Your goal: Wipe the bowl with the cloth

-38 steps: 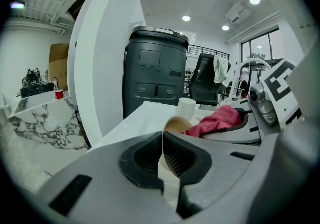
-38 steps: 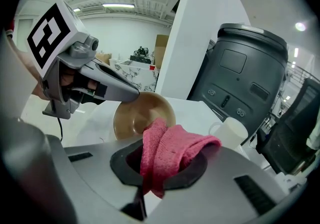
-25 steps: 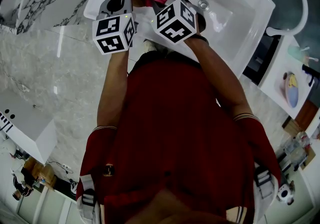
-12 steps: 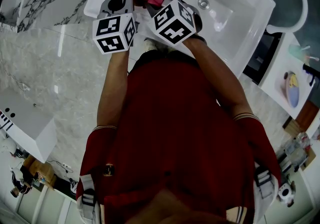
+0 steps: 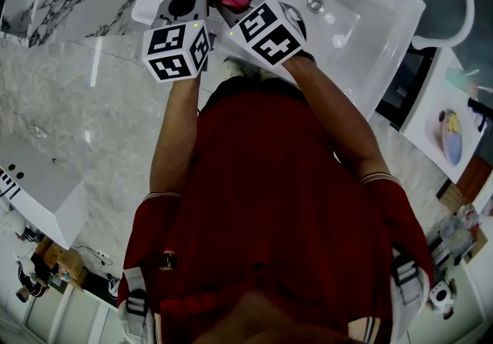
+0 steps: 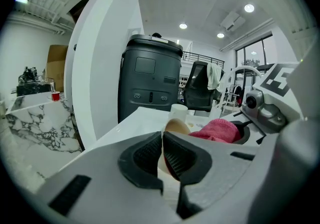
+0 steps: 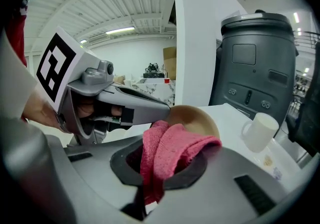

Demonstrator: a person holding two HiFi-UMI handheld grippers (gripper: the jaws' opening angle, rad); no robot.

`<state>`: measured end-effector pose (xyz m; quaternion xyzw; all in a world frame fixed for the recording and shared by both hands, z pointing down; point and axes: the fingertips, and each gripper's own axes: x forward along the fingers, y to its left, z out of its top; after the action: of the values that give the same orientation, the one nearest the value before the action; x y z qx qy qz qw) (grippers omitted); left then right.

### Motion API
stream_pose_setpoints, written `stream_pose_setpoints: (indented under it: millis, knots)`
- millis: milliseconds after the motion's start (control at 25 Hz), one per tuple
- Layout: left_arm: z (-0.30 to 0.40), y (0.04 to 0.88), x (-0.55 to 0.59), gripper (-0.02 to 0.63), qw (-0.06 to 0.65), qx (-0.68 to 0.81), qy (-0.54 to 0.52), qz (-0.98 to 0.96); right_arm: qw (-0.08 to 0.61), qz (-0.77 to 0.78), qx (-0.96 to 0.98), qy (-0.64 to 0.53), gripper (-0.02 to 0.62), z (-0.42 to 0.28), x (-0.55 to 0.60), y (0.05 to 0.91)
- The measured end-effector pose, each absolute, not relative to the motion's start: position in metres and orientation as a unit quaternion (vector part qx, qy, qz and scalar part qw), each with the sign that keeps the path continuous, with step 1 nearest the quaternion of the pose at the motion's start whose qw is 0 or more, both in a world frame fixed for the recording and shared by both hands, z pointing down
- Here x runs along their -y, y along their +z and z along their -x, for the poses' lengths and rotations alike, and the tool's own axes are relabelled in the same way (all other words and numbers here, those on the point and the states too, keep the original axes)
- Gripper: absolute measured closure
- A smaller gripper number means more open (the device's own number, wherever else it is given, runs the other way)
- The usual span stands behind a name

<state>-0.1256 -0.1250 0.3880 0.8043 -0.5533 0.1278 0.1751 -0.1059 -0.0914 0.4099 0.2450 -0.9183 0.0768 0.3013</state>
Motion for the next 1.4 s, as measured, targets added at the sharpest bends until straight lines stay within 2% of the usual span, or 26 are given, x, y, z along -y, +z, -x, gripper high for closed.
stream_pose_setpoints:
  millis: [600, 1400]
  knots:
    - [0.126, 0.392, 0.121, 0.594, 0.183, 0.544, 0.126, -0.809, 0.269, -0.286, 0.917, 0.074, 0.566, 0.105, 0.109, 0.395]
    - [0.123, 0.391, 0.12, 0.594, 0.173, 0.544, 0.132, -0.81, 0.277, -0.359, 0.89, 0.045, 0.566, 0.079, 0.13, 0.386]
